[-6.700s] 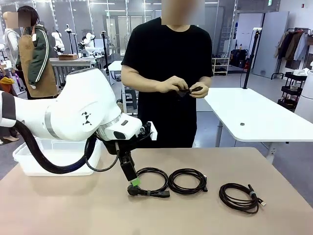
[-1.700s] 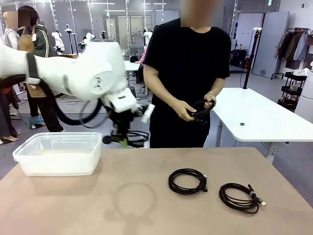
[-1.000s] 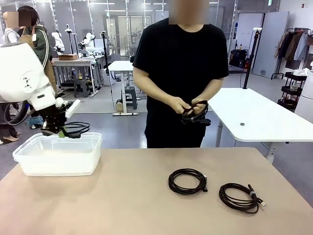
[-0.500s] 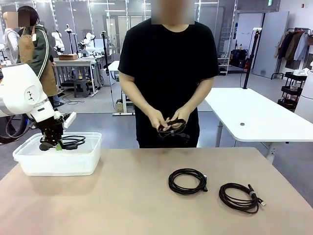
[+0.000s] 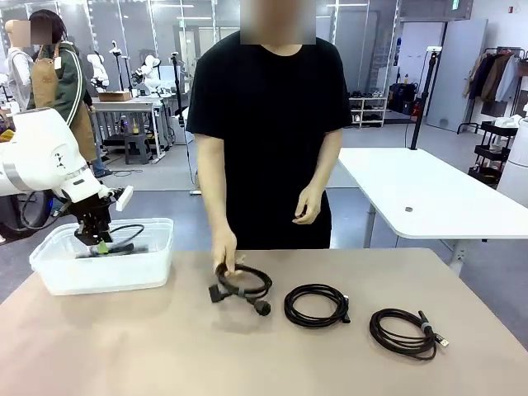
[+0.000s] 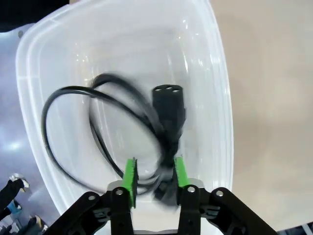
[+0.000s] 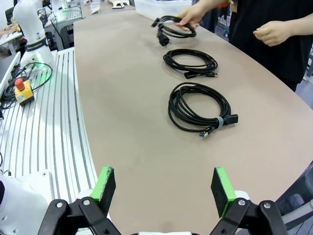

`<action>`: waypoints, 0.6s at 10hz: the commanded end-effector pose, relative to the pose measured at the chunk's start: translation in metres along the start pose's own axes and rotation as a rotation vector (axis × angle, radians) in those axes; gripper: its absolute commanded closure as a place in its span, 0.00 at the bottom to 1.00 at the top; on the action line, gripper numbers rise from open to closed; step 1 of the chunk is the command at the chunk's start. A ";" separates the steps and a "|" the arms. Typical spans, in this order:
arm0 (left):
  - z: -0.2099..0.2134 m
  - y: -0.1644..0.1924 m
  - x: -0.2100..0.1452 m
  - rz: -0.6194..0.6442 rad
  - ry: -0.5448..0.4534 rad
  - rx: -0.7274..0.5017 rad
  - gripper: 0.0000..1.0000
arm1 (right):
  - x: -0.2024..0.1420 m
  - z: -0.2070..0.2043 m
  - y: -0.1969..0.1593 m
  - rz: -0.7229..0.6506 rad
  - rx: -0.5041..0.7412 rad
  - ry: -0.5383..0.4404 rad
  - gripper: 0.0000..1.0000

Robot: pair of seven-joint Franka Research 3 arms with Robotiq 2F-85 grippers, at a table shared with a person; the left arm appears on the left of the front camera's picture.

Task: Organize and store the cables.
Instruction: Place the Power Cable into the Organizing box.

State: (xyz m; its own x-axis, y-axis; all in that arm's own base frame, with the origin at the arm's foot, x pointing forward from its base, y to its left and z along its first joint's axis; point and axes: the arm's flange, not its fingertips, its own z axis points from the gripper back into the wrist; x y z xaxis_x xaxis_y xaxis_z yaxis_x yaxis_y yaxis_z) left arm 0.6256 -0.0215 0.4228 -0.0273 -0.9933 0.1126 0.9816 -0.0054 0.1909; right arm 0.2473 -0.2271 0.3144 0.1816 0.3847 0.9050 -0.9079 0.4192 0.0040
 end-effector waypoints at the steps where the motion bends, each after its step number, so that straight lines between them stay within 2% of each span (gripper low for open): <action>1: 0.011 -0.004 -0.001 0.011 0.030 0.004 0.00 | 0.003 0.001 0.000 0.002 -0.006 -0.013 0.00; 6: 0.021 -0.016 -0.001 0.041 0.058 0.017 0.00 | 0.003 0.001 0.000 0.002 -0.006 -0.013 0.00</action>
State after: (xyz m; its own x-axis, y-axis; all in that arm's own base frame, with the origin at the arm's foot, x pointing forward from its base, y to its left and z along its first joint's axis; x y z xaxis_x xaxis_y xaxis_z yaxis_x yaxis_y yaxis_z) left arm 0.6162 -0.0170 0.4425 -0.0037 -0.9969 0.0788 0.9768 0.0133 0.2136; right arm 0.2473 -0.2271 0.3144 0.1816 0.3847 0.9050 -0.9079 0.4192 0.0040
